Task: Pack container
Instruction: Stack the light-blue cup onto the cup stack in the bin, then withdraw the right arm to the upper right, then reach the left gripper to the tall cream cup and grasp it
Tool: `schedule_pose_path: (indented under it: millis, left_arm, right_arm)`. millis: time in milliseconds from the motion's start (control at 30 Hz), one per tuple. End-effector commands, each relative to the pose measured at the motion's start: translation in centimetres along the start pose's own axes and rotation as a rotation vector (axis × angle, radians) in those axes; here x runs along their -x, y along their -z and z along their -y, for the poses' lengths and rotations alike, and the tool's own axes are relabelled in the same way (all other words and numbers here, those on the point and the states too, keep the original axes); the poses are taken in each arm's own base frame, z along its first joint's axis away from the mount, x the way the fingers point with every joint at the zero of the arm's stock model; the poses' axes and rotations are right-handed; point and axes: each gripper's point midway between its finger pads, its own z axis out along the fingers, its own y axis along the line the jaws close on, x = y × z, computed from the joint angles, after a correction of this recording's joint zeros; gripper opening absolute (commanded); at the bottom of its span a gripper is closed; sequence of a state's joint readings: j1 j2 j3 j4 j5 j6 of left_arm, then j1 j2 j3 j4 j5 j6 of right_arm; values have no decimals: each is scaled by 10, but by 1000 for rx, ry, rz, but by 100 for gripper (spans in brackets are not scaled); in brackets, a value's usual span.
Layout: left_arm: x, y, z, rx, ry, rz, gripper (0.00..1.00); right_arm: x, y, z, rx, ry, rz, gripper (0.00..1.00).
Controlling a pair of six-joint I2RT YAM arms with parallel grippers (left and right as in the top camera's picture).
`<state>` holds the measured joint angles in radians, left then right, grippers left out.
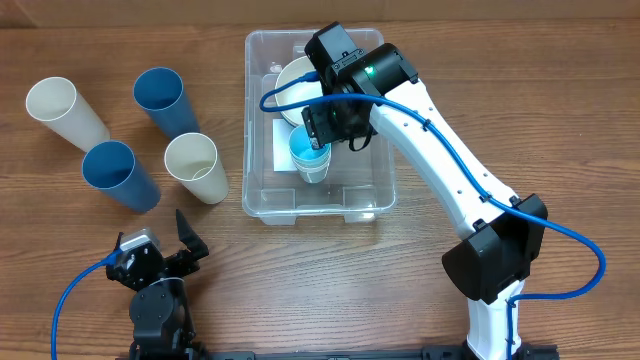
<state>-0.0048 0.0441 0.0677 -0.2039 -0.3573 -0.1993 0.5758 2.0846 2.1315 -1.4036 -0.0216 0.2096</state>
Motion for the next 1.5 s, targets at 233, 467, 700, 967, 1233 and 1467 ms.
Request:
schedule_pose_path:
  millis: [233, 467, 700, 967, 1233, 1467]
  left_arm:
    - [1, 0, -4, 22, -18, 6, 100]
    - [1, 0, -4, 22, -18, 6, 100]
    - [1, 0, -4, 22, -18, 7, 100]
    - [-1, 6, 44, -258, 48, -21, 100]
    - [47, 46, 108, -650, -104, 71, 100]
    - [131, 38, 134, -666, -149, -40, 100]
  right_arm:
    - [38, 105, 163, -99, -381, 219, 99]
    - [5, 127, 299, -198, -677, 245, 100]
    - [-22, 137, 342, -142, -814, 247, 100]
    - [-24, 138, 346, -145, -823, 251, 100]
    - [-24, 138, 346, -146, -823, 251, 100]
    - [-24, 138, 346, -145, -823, 251, 100]
